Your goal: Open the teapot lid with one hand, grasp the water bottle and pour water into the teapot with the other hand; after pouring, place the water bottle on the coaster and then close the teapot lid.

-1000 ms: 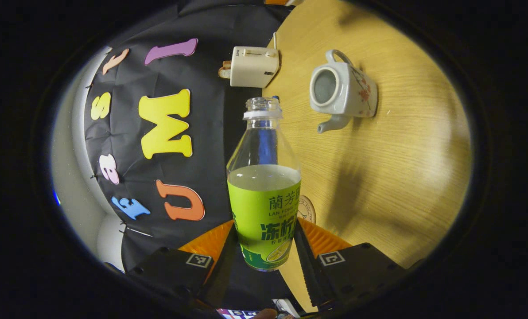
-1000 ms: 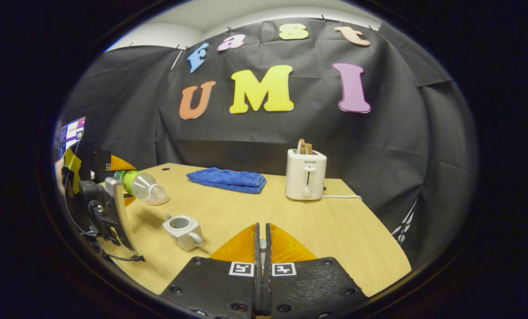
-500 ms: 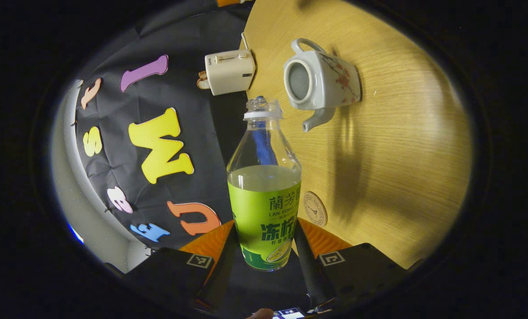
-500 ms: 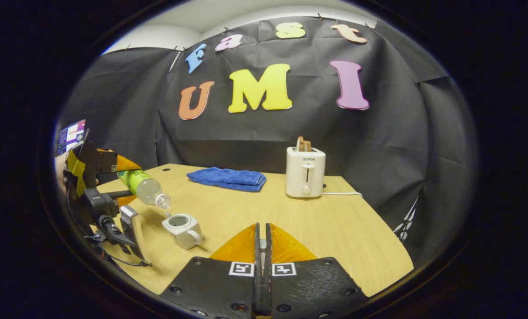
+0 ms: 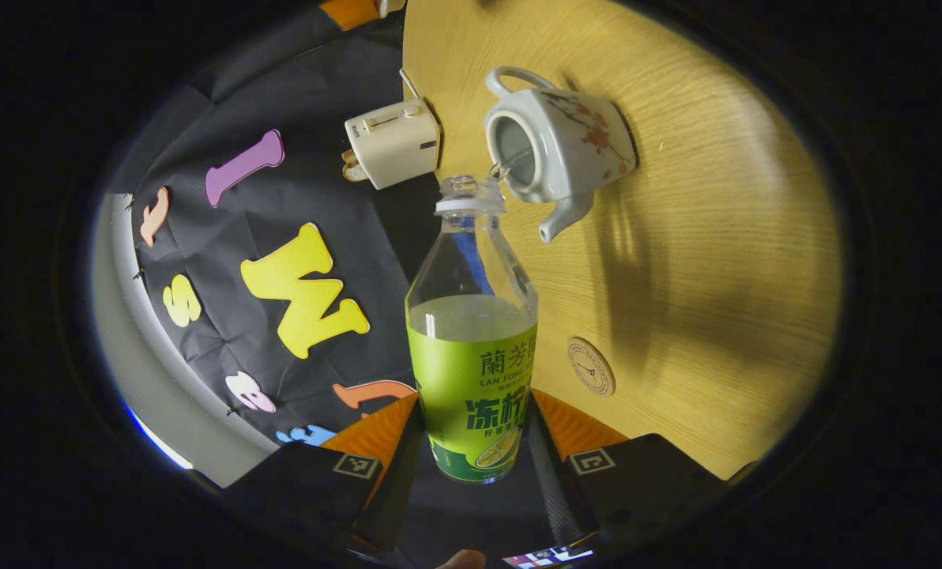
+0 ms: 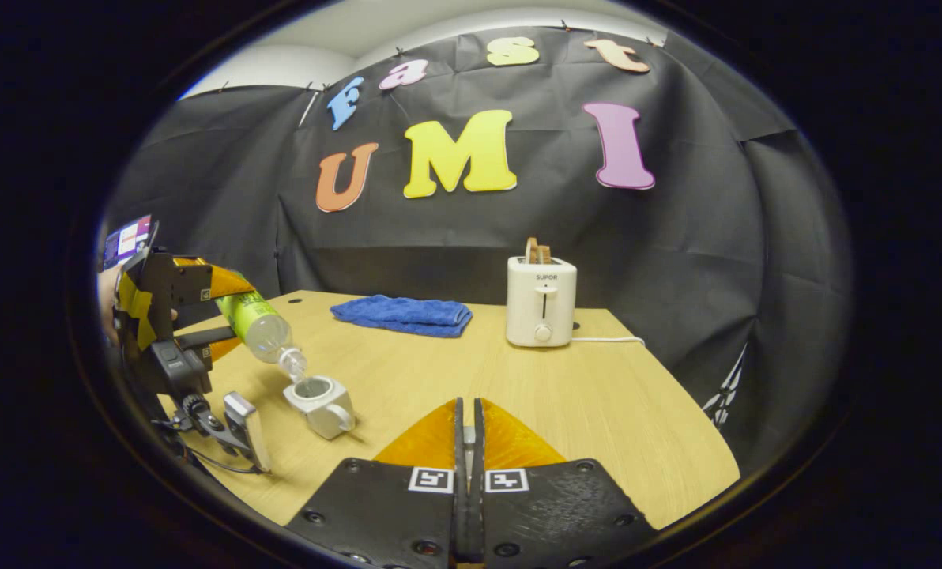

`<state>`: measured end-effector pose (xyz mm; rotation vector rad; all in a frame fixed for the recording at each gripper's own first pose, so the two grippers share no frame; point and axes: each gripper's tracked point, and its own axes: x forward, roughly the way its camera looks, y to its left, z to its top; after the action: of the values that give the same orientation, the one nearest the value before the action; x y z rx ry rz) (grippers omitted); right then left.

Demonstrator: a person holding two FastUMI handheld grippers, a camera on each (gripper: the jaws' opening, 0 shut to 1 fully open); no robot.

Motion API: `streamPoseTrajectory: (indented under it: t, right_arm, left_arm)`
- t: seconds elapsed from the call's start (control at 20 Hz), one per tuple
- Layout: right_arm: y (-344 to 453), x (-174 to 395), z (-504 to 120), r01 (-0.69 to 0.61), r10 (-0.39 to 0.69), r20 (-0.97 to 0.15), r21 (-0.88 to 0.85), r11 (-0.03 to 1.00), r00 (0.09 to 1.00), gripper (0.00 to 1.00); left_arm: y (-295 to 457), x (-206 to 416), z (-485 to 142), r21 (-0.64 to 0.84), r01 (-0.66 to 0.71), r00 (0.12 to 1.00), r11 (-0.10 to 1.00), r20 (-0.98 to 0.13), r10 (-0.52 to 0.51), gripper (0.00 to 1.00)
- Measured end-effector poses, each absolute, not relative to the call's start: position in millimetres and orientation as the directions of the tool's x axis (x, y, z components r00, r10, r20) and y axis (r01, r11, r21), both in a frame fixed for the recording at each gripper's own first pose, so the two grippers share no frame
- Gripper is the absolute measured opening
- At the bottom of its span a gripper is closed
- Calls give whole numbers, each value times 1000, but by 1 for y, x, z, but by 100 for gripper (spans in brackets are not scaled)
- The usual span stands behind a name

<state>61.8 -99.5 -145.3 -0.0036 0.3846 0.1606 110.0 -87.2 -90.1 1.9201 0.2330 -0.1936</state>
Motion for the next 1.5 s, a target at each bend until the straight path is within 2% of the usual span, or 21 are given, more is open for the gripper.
streamPoseTrajectory:
  t: [0.75, 1.2, 1.5]
  right_arm:
    - [-98, 59, -145, -170, 164, -373, 17, 985, 913, 0]
    - [-100, 59, -140, -162, 153, -366, 5, 987, 918, 0]
    - [-101, 58, -137, -154, 144, -364, 3, 988, 920, 0]
  left_arm:
    - [-91, 117, -77, 865, 222, 975, -450, -212, 72, 72]
    - [-89, 118, -78, 875, 217, 976, -432, -210, 64, 72]
    - [-84, 117, -83, 910, 231, 973, -343, -225, 59, 72]
